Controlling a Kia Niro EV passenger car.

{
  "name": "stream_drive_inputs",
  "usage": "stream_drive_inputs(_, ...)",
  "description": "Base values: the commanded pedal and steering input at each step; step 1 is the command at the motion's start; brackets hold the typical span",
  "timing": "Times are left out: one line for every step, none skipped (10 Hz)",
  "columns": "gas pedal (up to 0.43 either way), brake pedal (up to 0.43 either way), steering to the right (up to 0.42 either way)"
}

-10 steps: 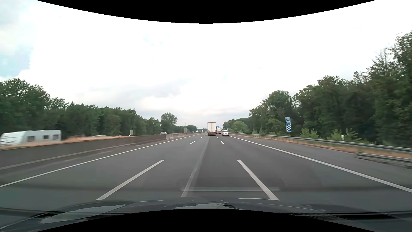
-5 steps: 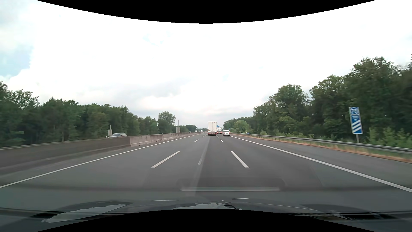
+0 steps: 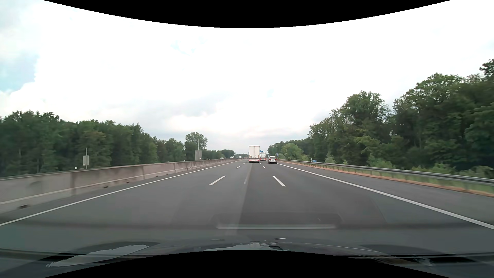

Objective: Follow the waypoints while adhering to traffic rules and regulations

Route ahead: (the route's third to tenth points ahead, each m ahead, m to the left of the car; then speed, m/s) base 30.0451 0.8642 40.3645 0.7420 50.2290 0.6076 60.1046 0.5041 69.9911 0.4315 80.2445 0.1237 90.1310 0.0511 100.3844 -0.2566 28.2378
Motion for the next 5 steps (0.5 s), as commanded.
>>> stream_drive_inputs(0.220, 0.000, -0.001)
stream_drive_inputs(0.220, 0.000, -0.002)
stream_drive_inputs(0.220, 0.000, -0.002)
stream_drive_inputs(0.220, 0.000, -0.002)
stream_drive_inputs(0.220, 0.000, -0.002)
